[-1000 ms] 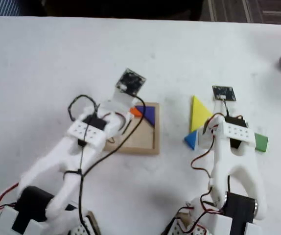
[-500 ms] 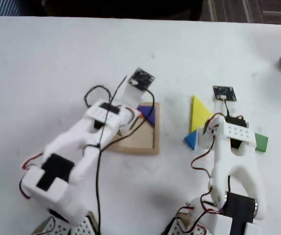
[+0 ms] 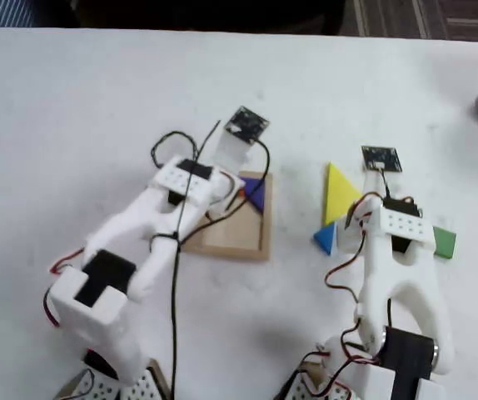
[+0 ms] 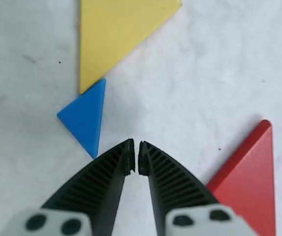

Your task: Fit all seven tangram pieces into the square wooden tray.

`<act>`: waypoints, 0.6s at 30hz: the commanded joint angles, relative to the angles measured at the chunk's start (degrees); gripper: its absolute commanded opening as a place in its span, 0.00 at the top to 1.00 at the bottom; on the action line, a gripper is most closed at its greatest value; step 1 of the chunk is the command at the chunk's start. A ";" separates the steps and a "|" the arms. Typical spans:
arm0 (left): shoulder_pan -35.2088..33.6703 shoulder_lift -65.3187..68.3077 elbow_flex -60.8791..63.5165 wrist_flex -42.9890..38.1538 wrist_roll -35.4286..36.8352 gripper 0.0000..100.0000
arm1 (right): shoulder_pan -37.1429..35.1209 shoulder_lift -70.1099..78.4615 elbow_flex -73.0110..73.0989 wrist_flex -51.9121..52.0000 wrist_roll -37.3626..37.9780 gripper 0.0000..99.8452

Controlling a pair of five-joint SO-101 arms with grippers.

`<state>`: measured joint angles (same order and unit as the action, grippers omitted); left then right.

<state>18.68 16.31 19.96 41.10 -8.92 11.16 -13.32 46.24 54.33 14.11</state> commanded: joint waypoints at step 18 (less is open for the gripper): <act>-5.41 -30.73 25.49 -15.21 0.26 0.98 | 0.40 -2.07 -0.18 -1.54 0.79 0.98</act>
<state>14.99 -9.10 42.02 33.54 -9.01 11.25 -13.32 46.24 54.33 14.11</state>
